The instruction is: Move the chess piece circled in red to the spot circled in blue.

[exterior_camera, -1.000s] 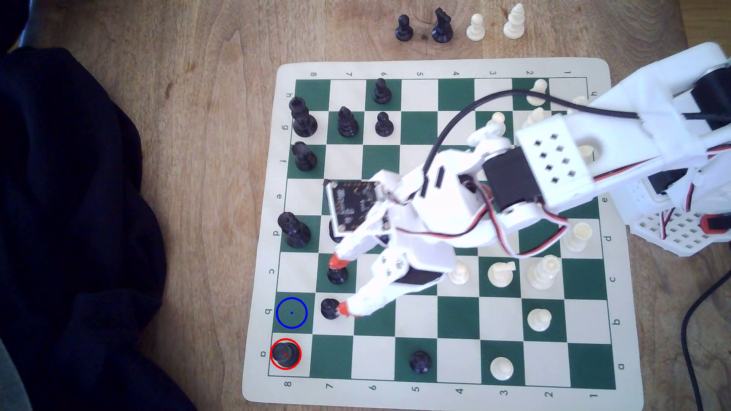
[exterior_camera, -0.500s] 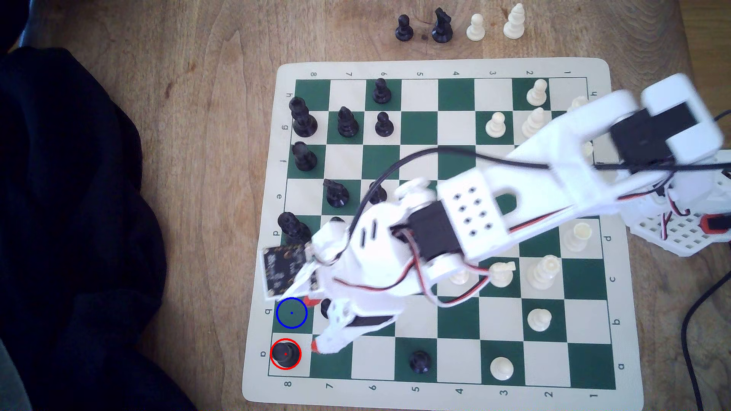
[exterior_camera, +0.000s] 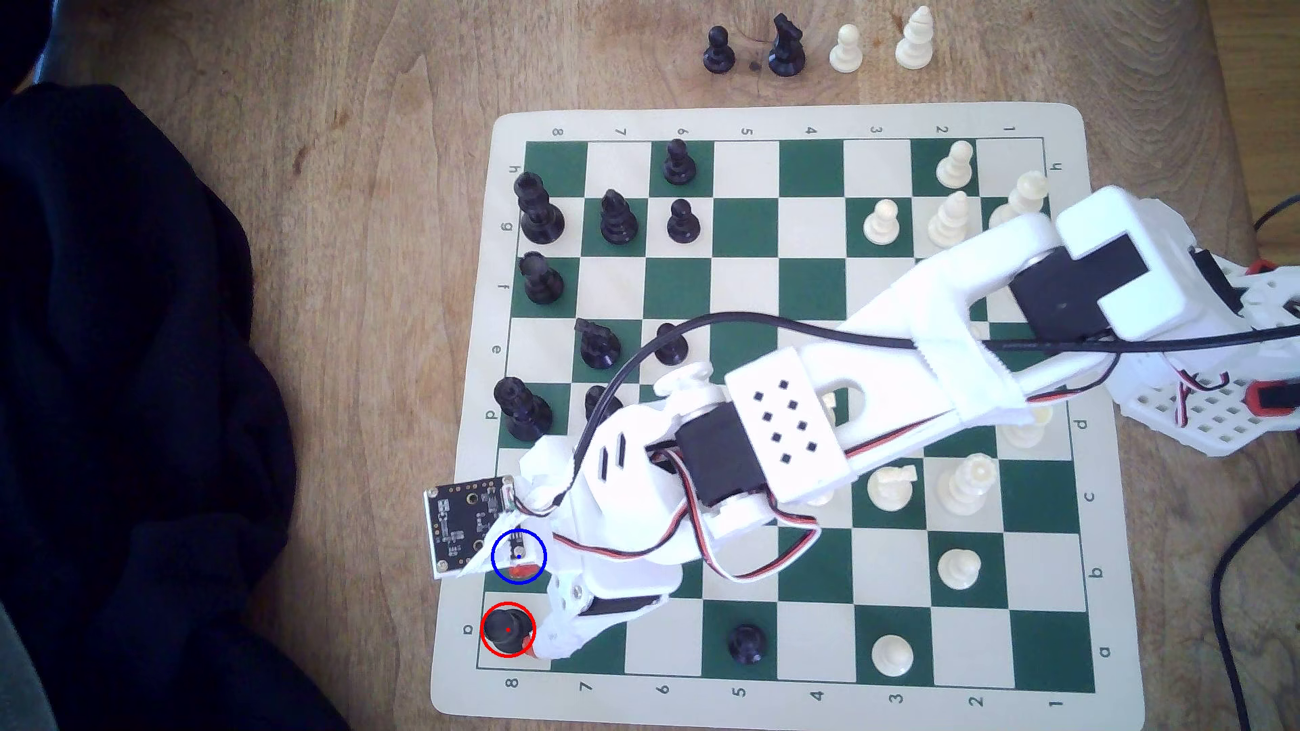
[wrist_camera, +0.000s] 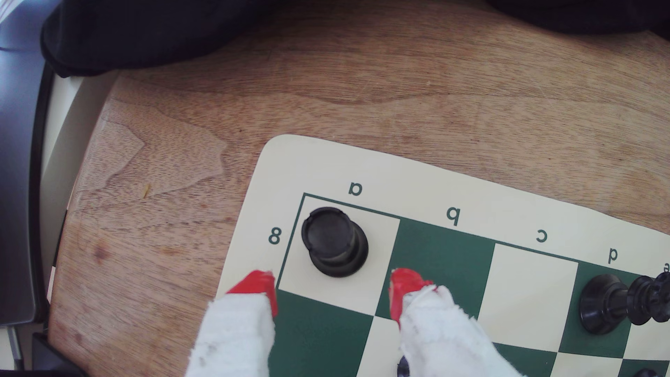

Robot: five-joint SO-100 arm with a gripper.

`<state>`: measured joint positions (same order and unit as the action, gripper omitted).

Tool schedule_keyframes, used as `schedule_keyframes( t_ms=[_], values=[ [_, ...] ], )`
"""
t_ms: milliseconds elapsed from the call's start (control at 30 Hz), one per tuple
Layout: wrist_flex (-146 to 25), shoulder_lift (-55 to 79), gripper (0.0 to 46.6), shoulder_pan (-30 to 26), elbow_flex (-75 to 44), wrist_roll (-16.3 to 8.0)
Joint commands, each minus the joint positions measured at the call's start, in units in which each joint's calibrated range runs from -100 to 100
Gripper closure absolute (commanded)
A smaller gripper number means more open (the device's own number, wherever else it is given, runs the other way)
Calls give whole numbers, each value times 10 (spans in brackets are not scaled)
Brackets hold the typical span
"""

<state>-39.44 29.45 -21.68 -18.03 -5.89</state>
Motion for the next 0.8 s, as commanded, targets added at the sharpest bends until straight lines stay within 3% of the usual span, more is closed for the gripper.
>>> schedule_keyframes(
  t_ms=[0, 767],
  values=[
    [-1, -8, 292, 1, -61, 1],
    [-15, 94, 302, -8, -206, -1]
  ],
)
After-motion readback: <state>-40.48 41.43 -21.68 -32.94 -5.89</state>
